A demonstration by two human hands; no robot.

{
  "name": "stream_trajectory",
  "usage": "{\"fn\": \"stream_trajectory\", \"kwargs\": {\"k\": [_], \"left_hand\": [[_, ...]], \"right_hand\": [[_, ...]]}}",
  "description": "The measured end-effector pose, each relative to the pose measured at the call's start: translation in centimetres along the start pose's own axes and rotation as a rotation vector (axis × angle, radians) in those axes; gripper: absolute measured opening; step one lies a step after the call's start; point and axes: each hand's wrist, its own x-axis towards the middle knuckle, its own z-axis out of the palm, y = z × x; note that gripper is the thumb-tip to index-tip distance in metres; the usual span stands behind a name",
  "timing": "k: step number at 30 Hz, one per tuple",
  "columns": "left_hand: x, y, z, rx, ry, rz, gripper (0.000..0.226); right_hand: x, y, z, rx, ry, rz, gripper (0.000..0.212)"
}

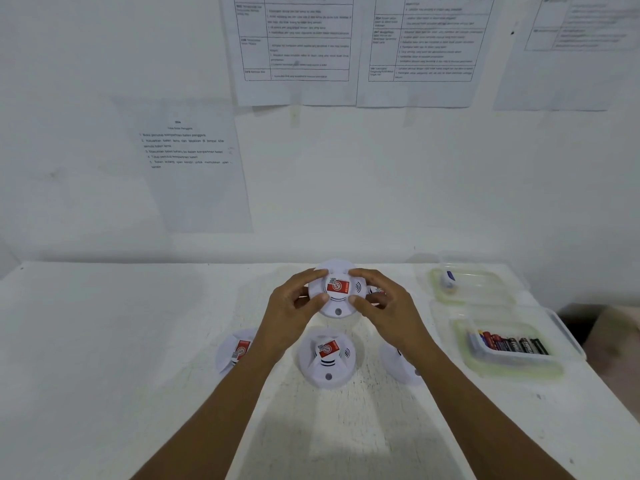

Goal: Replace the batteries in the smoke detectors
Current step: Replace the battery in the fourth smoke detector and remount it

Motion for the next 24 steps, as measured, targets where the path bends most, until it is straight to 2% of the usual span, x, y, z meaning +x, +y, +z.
{"fn": "stream_trajectory", "kwargs": {"k": [24], "left_hand": [[0.35, -0.63, 0.21, 0.003, 0.006, -0.002, 0.033]], "right_hand": [[0.28, 0.57, 0.49, -0.022, 0.001, -0.019, 0.033]]}}
